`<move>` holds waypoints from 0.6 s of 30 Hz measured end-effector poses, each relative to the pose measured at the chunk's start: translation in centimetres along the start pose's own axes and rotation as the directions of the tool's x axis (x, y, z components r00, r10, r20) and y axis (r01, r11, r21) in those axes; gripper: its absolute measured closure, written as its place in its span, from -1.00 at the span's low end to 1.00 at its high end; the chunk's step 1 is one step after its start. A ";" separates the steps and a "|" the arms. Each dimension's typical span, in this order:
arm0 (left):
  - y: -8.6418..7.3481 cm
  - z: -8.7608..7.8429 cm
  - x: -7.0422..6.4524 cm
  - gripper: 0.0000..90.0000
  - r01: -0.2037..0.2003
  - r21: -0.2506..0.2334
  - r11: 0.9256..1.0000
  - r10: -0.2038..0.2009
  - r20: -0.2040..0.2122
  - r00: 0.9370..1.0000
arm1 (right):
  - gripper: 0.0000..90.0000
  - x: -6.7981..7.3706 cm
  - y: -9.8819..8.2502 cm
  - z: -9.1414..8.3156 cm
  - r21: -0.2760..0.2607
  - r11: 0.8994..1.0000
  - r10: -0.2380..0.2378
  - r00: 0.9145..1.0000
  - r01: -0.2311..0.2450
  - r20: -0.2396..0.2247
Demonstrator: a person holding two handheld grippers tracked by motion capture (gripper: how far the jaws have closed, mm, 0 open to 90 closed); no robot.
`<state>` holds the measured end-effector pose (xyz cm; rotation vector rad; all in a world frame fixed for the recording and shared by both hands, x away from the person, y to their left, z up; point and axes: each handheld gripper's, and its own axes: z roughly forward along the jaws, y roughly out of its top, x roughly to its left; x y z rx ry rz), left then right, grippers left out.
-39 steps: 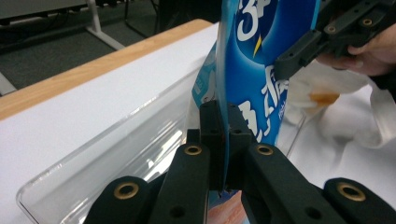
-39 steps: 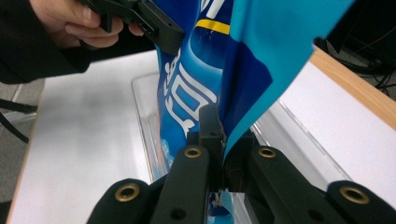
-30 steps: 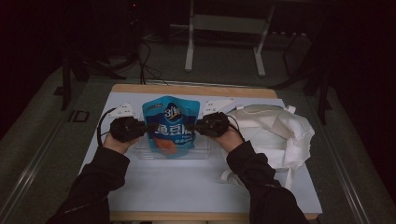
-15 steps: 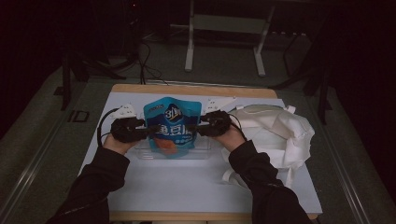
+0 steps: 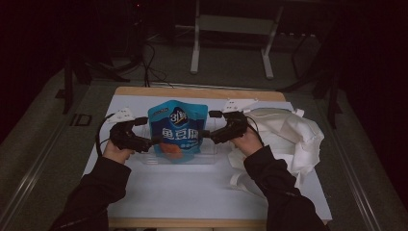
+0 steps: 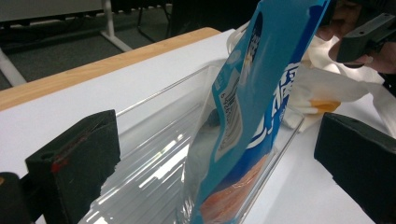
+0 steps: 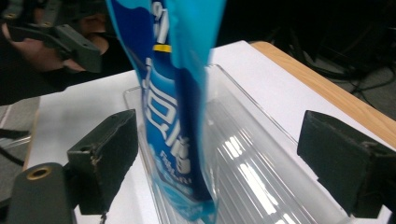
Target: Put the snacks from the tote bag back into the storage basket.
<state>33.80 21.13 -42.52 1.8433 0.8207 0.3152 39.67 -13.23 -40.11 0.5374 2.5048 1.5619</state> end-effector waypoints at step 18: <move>-1.8 -1.9 -2.3 -0.98 0.014 -0.006 1.000 -0.015 -0.040 0.999 | -0.69 0.8 -1.6 -4.9 -0.014 1.000 -0.018 0.994 0.019 0.105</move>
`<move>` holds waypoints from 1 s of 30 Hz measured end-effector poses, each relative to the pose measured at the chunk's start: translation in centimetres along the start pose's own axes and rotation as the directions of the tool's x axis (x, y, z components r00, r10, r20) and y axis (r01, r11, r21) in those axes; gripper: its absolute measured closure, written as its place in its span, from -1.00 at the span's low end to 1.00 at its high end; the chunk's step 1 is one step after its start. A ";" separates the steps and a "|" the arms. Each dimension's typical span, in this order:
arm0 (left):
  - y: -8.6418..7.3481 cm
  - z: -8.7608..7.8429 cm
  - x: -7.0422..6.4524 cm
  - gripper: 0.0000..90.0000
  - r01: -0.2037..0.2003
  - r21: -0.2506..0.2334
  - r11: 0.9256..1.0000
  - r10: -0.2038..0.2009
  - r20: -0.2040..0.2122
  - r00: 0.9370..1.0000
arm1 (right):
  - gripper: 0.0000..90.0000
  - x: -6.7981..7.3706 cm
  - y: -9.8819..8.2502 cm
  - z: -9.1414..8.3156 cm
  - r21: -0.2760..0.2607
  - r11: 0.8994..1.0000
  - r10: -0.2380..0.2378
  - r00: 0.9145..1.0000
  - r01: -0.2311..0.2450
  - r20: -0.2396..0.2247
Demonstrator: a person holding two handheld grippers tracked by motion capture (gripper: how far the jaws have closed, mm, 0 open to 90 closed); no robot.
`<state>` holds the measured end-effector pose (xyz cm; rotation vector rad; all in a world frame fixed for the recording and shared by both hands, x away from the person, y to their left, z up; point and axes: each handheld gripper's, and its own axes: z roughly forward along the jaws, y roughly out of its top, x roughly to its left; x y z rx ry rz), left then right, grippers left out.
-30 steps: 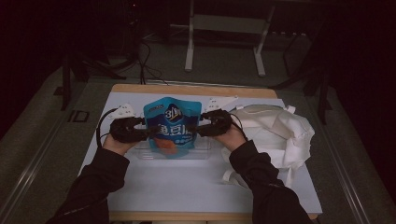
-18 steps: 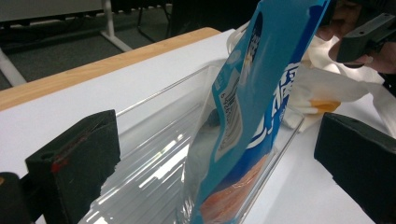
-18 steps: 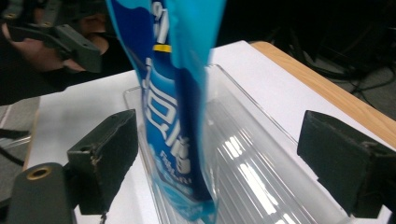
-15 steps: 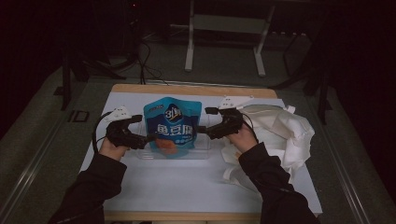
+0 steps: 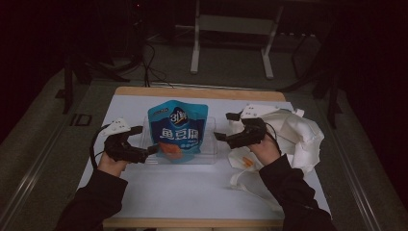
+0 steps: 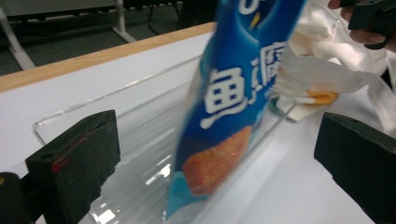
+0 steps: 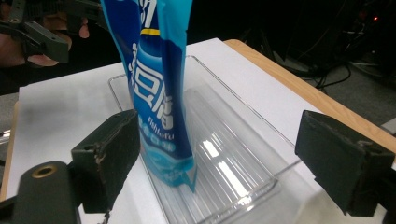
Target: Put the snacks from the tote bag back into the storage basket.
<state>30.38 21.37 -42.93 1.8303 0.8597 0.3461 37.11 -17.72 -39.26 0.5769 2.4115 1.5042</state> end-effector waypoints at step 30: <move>-2.1 1.3 -7.7 -0.98 -0.086 0.024 0.996 0.081 0.162 0.983 | -0.69 1.5 -6.5 -8.4 -0.022 0.999 0.037 0.995 -0.035 0.089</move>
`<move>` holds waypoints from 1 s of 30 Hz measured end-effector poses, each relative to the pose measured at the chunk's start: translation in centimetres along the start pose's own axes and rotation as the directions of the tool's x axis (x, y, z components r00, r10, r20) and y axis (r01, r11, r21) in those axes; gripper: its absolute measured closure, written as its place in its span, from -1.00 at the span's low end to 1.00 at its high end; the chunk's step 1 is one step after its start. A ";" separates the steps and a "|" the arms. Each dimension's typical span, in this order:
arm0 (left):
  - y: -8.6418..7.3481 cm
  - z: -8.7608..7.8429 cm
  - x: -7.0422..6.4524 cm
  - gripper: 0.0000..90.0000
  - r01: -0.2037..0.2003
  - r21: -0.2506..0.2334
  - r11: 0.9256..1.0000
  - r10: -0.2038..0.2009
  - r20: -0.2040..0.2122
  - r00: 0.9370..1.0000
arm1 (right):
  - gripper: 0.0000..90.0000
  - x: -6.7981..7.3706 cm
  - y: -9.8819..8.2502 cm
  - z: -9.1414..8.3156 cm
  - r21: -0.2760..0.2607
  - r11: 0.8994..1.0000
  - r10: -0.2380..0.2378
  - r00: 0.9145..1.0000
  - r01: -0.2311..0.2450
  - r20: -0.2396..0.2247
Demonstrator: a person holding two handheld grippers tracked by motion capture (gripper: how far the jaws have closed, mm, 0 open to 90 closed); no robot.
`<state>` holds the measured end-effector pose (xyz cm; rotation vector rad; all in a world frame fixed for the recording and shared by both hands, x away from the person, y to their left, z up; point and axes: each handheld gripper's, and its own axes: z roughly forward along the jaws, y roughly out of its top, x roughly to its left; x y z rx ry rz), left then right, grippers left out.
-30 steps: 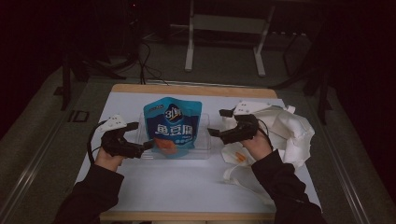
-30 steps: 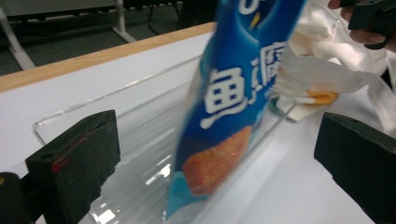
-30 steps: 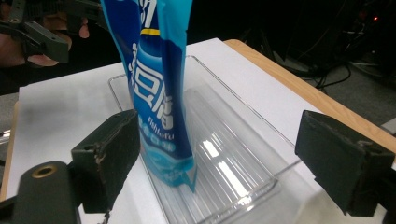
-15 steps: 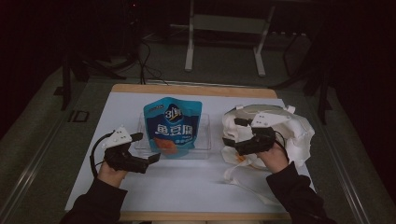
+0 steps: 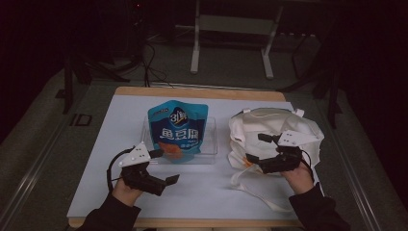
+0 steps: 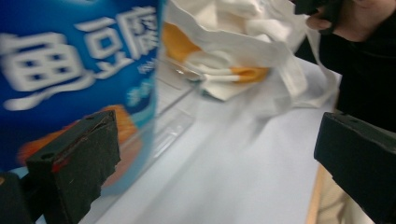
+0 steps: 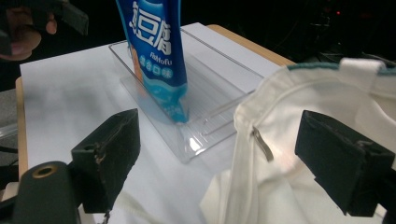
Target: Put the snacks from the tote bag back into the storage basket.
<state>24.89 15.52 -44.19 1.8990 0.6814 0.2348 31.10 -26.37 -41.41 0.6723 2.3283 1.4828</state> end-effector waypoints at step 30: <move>-2.2 5.9 -2.6 -0.98 -0.101 0.101 0.990 0.087 0.128 0.988 | -0.69 2.4 -6.6 -4.3 -0.005 1.000 -0.028 0.996 0.029 0.079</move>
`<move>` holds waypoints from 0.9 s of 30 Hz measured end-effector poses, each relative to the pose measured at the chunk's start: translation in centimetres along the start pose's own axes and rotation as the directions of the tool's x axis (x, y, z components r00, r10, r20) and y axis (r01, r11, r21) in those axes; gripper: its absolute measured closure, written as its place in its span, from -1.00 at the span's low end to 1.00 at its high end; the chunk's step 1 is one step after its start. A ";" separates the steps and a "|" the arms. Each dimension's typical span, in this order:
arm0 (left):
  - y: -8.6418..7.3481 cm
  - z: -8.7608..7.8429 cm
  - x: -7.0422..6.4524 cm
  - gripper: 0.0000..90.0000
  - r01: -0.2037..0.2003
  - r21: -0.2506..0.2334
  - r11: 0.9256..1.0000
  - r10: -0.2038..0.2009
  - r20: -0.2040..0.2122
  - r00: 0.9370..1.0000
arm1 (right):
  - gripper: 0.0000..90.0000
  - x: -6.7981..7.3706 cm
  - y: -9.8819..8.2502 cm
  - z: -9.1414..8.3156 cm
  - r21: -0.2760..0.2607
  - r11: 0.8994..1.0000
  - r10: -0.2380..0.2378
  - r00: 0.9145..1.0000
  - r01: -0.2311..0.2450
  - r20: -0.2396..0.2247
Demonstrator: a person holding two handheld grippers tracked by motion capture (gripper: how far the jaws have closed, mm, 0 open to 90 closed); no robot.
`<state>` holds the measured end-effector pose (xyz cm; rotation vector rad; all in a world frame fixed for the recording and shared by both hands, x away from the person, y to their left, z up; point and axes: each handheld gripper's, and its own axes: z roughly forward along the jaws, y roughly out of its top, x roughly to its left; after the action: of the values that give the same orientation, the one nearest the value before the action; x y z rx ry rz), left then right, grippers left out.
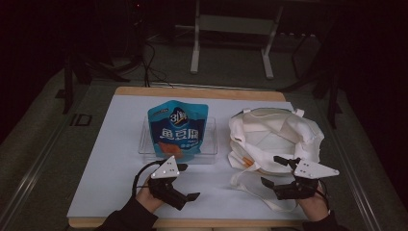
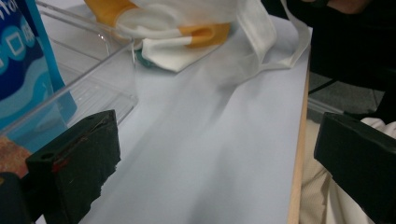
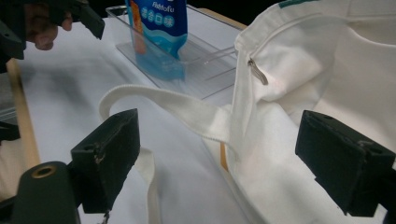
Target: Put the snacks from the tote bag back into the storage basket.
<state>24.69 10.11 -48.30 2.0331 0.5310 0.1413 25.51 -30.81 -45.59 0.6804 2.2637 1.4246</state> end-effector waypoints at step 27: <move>-1.2 0.7 -0.7 -0.98 -0.041 -0.048 0.998 0.036 -0.107 0.994 | -0.70 0.9 -1.4 0.9 -0.039 0.995 -0.087 0.992 0.091 0.094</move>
<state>23.91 9.76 -49.56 1.9959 0.5489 0.2843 24.99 -30.15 -47.25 0.6115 2.1590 1.3676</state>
